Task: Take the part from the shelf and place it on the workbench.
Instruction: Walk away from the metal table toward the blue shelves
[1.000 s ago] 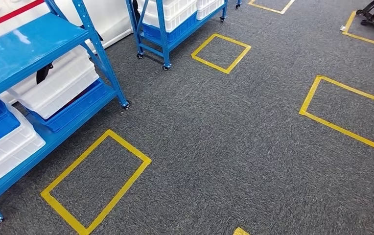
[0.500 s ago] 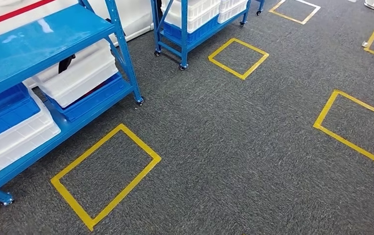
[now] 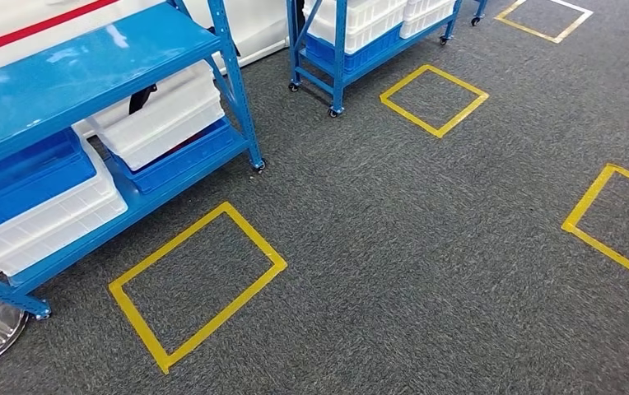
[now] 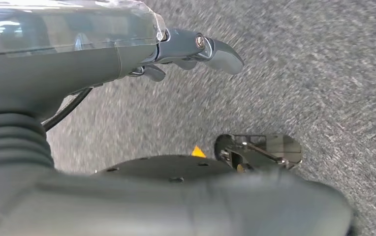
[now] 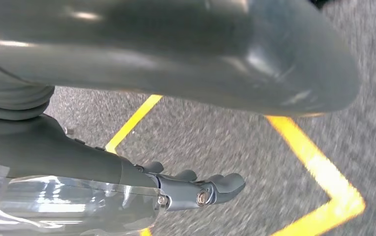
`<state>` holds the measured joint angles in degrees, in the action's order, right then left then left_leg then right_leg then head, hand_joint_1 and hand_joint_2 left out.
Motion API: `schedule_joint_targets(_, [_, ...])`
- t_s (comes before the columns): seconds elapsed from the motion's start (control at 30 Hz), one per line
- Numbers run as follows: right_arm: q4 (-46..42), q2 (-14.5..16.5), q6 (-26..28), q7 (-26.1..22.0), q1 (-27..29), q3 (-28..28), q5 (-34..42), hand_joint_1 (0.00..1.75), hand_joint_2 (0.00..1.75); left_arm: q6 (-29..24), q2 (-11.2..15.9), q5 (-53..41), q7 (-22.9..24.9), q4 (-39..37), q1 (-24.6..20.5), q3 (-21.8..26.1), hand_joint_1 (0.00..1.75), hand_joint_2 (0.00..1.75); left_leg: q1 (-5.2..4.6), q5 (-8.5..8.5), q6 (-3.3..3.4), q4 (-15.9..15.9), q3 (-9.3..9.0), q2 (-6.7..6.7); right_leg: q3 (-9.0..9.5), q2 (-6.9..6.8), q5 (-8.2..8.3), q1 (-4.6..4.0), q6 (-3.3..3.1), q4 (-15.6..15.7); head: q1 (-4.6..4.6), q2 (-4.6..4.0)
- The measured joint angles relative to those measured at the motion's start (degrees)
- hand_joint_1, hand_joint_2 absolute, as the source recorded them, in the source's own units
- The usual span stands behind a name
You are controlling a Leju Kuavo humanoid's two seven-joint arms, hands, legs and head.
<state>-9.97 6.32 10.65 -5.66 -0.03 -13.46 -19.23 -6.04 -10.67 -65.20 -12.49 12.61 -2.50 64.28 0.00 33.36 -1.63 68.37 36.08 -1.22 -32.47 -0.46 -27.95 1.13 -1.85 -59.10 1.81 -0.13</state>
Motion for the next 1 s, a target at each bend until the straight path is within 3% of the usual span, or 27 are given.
schedule_joint_targets(0.03, [0.0, 0.0, -0.1, 0.0, 0.0, 0.0, -0.1, 0.00, 0.00, 0.2, 0.0, 0.2, 0.1, 0.0, 0.0, 0.3, 0.00, 1.75, 0.12, 1.34, -0.19, 3.6, 1.91, 0.33, 0.03, -0.54, -0.08, -0.09, -0.11, 0.0, 0.00, 0.00])
schedule_joint_targets(0.07, [0.0, 0.0, -0.2, 0.0, 0.0, 0.0, -0.2, 0.00, 0.00, 0.3, 0.0, 0.3, 0.1, 0.0, 0.0, 0.5, 0.00, 1.75, 0.19, 1.49, -0.28, 5.4, 2.91, 0.47, 0.09, -1.01, -0.17, -0.14, -0.15, 0.0, 0.00, 0.00])
schedule_joint_targets(0.1, [0.0, 0.0, -0.2, 0.0, 0.0, 0.0, -0.2, 0.00, 0.00, 0.5, 0.0, 0.4, 0.1, 0.0, 0.0, 0.7, 0.00, 1.31, 0.22, 0.46, -0.27, 4.9, 2.76, 0.62, 0.21, -1.42, -0.26, -0.16, -0.12, 0.0, 0.00, 0.00])
schedule_joint_targets(0.13, [0.0, 0.0, -0.2, 0.0, 0.0, 0.0, -0.2, 0.00, 0.00, 0.5, 0.0, 0.4, 0.1, 0.0, 0.0, 0.8, 0.00, 0.87, 0.23, -1.48, -0.17, 2.1, 1.44, 0.88, 0.39, -1.81, -0.36, -0.17, -0.05, 0.0, 0.00, 0.00])
schedule_joint_targets(0.2, [0.0, 0.0, -0.2, 0.1, -0.1, 0.0, -0.3, 0.00, 0.00, 0.7, 0.0, 0.5, 0.0, 0.0, 0.0, 1.0, 0.00, 0.00, -0.03, -5.18, 0.39, -5.8, -2.44, 2.36, 0.80, -2.45, -0.62, -0.29, 0.27, -0.1, 0.00, 0.00])
schedule_joint_targets(0.27, [0.0, 0.0, -0.2, 0.1, -0.1, 0.0, -0.4, 0.00, 0.00, 0.9, 0.0, 0.9, -0.1, 0.0, -0.2, 1.2, 0.00, 0.00, -0.46, -6.34, 1.13, -10.1, -4.34, 3.41, 1.03, -2.96, -0.82, -0.43, 0.79, -0.1, -0.03, 0.00])
schedule_joint_targets(0.33, [0.0, 0.0, -0.3, 0.1, -0.2, 0.0, -0.6, 0.00, 0.00, 1.3, 0.0, 1.6, -0.3, 0.0, -0.2, 1.6, 0.00, 0.00, -0.65, -6.30, 1.82, -10.6, -4.36, 2.91, 1.30, -3.51, -0.89, -0.44, 1.41, 0.1, -0.04, 0.00])
schedule_joint_targets(0.4, [0.0, 0.0, -0.2, 0.0, -0.4, 0.0, -0.6, 0.00, 0.00, 1.6, 0.0, 2.0, -0.3, 0.0, -0.2, 2.1, 0.00, 0.00, -0.42, -6.77, 2.51, -11.3, -4.85, 2.23, 1.22, -2.64, -1.73, -0.31, 2.02, -0.8, -0.09, 0.00])
schedule_joint_targets(0.47, [0.0, 0.0, -0.2, 0.0, -0.3, 0.0, -0.7, 0.00, 0.00, 1.7, 0.0, 2.2, -0.3, 0.0, -0.3, 2.4, 0.00, 0.00, -0.18, -7.24, 3.08, -11.9, -5.22, 1.59, -1.04, -0.67, -4.75, -0.23, 2.34, -5.7, -0.19, 0.00])
schedule_joint_targets(0.53, [0.0, 0.0, -0.2, 0.0, -0.3, 0.0, -0.7, 0.00, 0.00, 1.7, 0.0, 2.2, -0.2, 0.0, -0.5, 2.6, 0.00, 0.00, -0.23, -7.30, 3.35, -11.8, -5.13, 0.88, -4.93, 0.18, -8.00, -0.24, 2.44, -13.1, -0.22, 0.00])
schedule_joint_targets(0.57, [0.0, 0.0, -0.2, 0.0, -0.2, 0.0, -0.7, 0.00, 0.00, 1.7, 0.0, 2.3, -0.1, 0.0, -0.5, 2.6, 0.00, 0.00, -0.27, -7.27, 3.39, -11.8, -5.14, 0.44, -6.25, 0.24, -8.30, -0.22, 2.49, -15.4, -0.22, 0.00])
schedule_joint_targets(0.6, [0.0, 0.0, -0.3, 0.0, -0.2, 0.0, -0.7, 0.00, 0.00, 1.8, 0.0, 2.3, 0.1, 0.0, -0.5, 2.7, 0.00, 0.00, -0.28, -7.22, 3.38, -11.7, -5.18, -0.03, -6.68, 0.26, -7.53, -0.19, 2.51, -15.7, -0.22, 0.00])
schedule_joint_targets(0.67, [0.0, 0.0, -0.3, -0.1, -0.2, 0.0, -0.8, 0.00, 0.00, 1.9, 0.0, 2.3, 0.4, 0.0, -0.5, 2.7, 0.00, 0.00, -0.23, -6.99, 3.13, -11.4, -5.32, -1.13, -4.17, 0.73, -3.12, -0.02, 2.47, -9.5, -0.23, 0.00])
schedule_joint_targets(0.73, [0.0, -0.1, -0.3, -0.2, -0.2, 0.0, -0.8, 0.00, 0.00, 2.0, 0.0, 2.2, 0.6, 0.0, -0.5, 2.8, 0.00, 0.00, -0.32, -6.57, 2.60, -10.8, -5.22, -1.99, -1.09, 1.82, -0.02, 0.04, 2.29, -2.5, -0.23, 0.00])
schedule_joint_targets(0.8, [0.0, -0.1, -0.4, -0.3, -0.4, 0.0, -0.9, 0.00, 0.00, 2.2, 0.0, 2.0, 0.8, 0.0, -0.5, 2.8, 0.00, 0.00, -0.39, -6.30, 2.00, -10.6, -4.90, -2.40, -0.38, 2.22, 0.24, -0.14, 1.86, -0.6, -0.18, 0.00])
schedule_joint_targets(0.9, [0.0, -0.1, -0.4, -0.4, -0.6, 0.0, -1.2, 0.00, 0.00, 2.5, 0.0, 1.7, 1.1, 0.0, -0.5, 2.9, 0.00, 0.00, -0.25, -5.71, 1.11, -9.9, -4.59, -1.99, -0.25, 1.30, 0.48, -0.10, 0.76, -0.2, -0.14, 0.00])
schedule_joint_targets(0.97, [0.0, -0.2, -0.4, -0.4, -0.5, 0.0, -1.3, 0.00, 0.00, 2.6, 0.0, 1.5, 1.5, 0.0, -0.5, 2.9, 0.00, 0.00, -0.10, -2.95, 0.50, -5.6, -2.72, -0.49, -0.15, 0.41, 0.55, 0.05, 0.13, 0.0, -0.01, 0.00])
schedule_joint_targets(1.0, [0.0, -0.2, -0.5, -0.4, -0.5, 0.0, -1.3, 0.00, 0.00, 2.6, 0.0, 1.4, 1.6, 0.0, -0.5, 2.9, 0.00, 0.00, 0.01, -0.93, 0.22, -1.9, -0.91, 0.14, -0.16, 0.00, 0.47, 0.00, -0.03, 0.0, 0.05, 0.00])
